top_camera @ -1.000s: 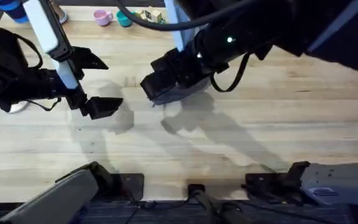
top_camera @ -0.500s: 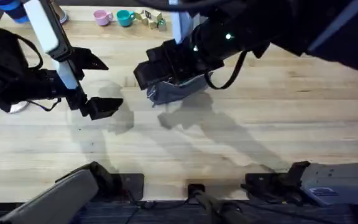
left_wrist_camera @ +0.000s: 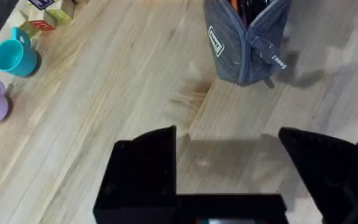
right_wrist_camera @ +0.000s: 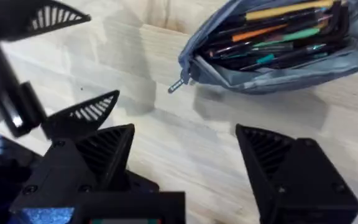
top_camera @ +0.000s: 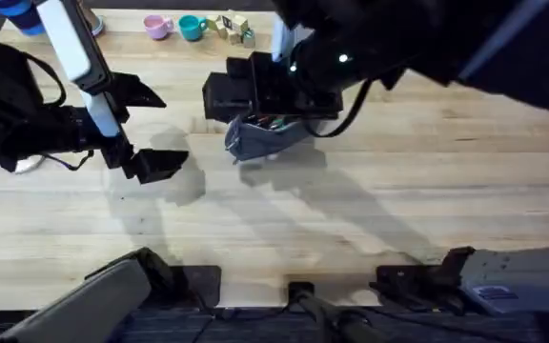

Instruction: Unzip the bag, pick up the pens from the table one at a time and place them inside, then zip the bag closed.

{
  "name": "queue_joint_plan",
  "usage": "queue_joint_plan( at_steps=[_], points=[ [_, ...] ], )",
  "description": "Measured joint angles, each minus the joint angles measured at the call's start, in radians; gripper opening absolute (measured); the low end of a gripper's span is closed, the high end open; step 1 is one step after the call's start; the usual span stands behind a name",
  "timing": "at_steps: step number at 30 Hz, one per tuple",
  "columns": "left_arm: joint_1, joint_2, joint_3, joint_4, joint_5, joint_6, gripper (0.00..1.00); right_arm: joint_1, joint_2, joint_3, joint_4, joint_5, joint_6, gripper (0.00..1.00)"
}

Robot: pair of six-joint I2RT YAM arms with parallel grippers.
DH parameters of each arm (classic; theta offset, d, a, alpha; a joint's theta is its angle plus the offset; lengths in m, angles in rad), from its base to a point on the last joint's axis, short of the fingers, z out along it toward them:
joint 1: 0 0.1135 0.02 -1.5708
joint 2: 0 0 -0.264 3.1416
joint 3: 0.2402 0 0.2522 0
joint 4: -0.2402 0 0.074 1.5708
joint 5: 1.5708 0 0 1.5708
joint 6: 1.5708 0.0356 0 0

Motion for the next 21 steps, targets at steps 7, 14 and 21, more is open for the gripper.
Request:
queue_joint_plan(
  at_steps=[7,14,21],
  points=[
    [0.0,0.0,0.0,0.0,0.0,0.0,0.993,0.0,0.102,-0.011,0.036,0.0,0.086,0.996],
    [0.0,0.0,0.0,0.0,0.0,0.0,0.993,0.0,0.149,-0.011,0.06,0.0,0.141,0.995],
    [0.0,0.0,0.0,0.0,-0.001,0.0,0.994,0.0,0.173,-0.011,0.074,-0.001,0.175,0.951]
  ],
)
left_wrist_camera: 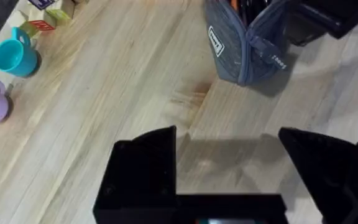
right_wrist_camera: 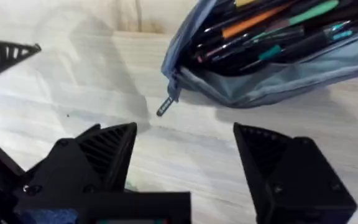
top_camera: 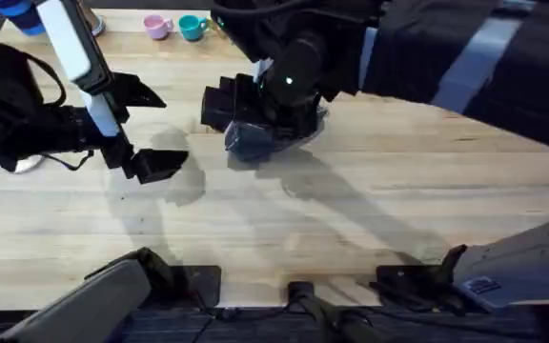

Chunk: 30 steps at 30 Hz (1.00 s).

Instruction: Unzip the bag, pick up the pens from the table one at a time and place them inside, then zip the bag closed.

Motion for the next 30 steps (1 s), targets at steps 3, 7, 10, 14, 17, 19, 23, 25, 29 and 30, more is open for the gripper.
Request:
queue_joint_plan(
  at_steps=[3,7,10,14,17,19,23,25,29,30],
  points=[
    [0.0,0.0,0.0,0.0,0.0,0.0,0.992,0.001,0.002,0.0,0.002,0.0,0.008,0.94],
    [0.0,0.0,0.0,0.0,0.0,0.0,0.993,0.004,0.004,0.0,0.019,0.001,0.024,0.945],
    [0.0,0.0,0.0,0.0,-0.002,0.0,0.993,0.011,0.025,0.0,0.048,0.001,0.028,0.946],
    [0.0,0.0,0.0,0.0,-0.002,0.0,0.993,0.019,0.078,0.0,0.084,0.001,0.031,0.949],
    [0.0,0.0,0.0,0.0,-0.003,0.0,0.993,0.022,0.116,0.0,0.118,0.001,0.031,0.946],
    [0.0,0.0,0.0,0.0,-0.003,0.0,0.993,0.022,0.133,0.0,0.146,0.002,0.034,0.921],
    [0.0,0.0,0.0,0.001,-0.003,0.0,0.993,0.022,0.151,0.0,0.174,0.019,0.037,0.78],
    [0.0,0.0,0.0,0.001,-0.003,0.0,0.993,0.022,0.153,0.0,0.179,0.028,0.041,0.724],
    [0.0,0.0,0.0,0.001,-0.003,0.0,0.992,0.022,0.154,0.0,0.183,0.036,0.042,0.66],
    [0.0,0.0,0.0,0.001,-0.003,0.0,0.993,0.022,0.154,0.0,0.184,0.038,0.042,0.655]
  ],
)
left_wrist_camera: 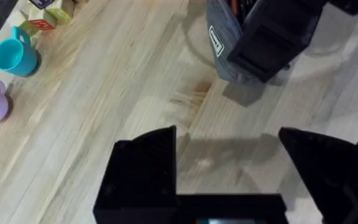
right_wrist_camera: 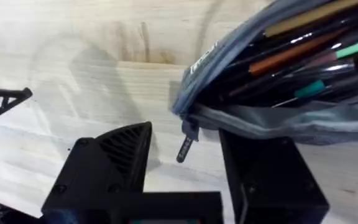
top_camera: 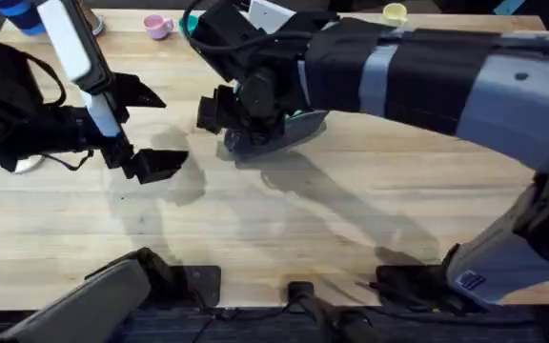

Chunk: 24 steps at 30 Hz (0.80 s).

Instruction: Unzip the bag, pick up the pens from the table one at a time and place them inside, then zip the bag closed.

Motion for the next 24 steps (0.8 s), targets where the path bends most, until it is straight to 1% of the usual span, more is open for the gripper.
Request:
queue_joint_plan(
  at_steps=[1,6,9,13,20,24],
  points=[
    [0.0,0.0,0.0,0.0,0.0,0.0,0.993,0.0,0.0,0.0,0.001,0.001,0.001,0.649],
    [0.0,0.0,0.0,0.0,0.0,0.0,0.994,0.0,0.013,0.0,0.003,0.002,0.011,0.554],
    [0.0,0.0,0.0,0.0,0.0,0.0,0.994,0.0,0.027,0.0,0.005,0.005,0.014,0.523],
    [0.0,0.0,0.0,0.0,0.0,0.0,0.994,0.0,0.029,0.0,0.004,0.024,0.018,0.364],
    [0.0,0.0,0.0,0.0,0.0,0.0,0.993,0.001,0.029,0.0,0.003,0.035,0.033,0.05],
    [0.0,0.0,0.0,0.0,0.0,0.0,0.993,0.001,0.029,0.0,0.002,0.037,0.033,0.031]
  ],
)
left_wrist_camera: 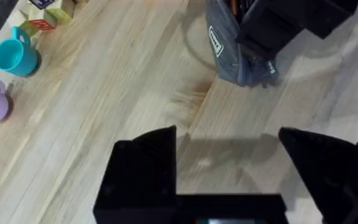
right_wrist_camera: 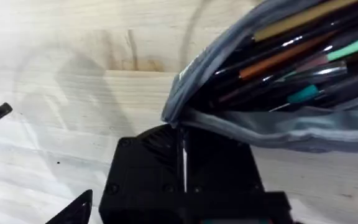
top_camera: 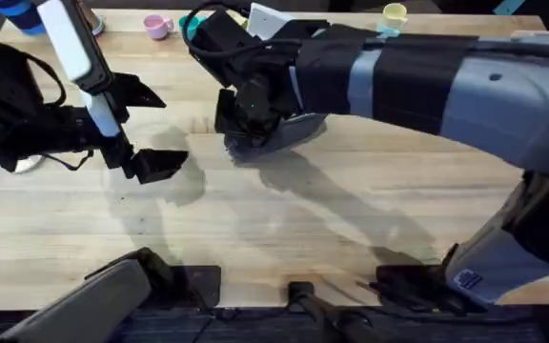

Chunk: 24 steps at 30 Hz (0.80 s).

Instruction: Unzip the bag, pick up the pens from the table one at a time and place them inside, then zip the bag closed.

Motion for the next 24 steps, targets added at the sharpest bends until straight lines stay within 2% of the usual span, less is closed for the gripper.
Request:
queue_joint_plan(
  at_steps=[7,14,24],
  points=[
    [0.0,0.0,0.0,-0.001,0.0,0.0,0.993,0.0,-0.013,0.0,-0.002,0.001,-0.047,0.031],
    [0.0,0.0,0.0,-0.002,0.0,0.0,0.993,0.0,-0.094,0.0,-0.003,0.001,-0.129,0.031],
    [0.0,0.0,0.0,-0.105,0.009,0.003,0.992,-0.026,-0.097,0.006,0.006,-0.004,-0.195,0.031]
  ],
)
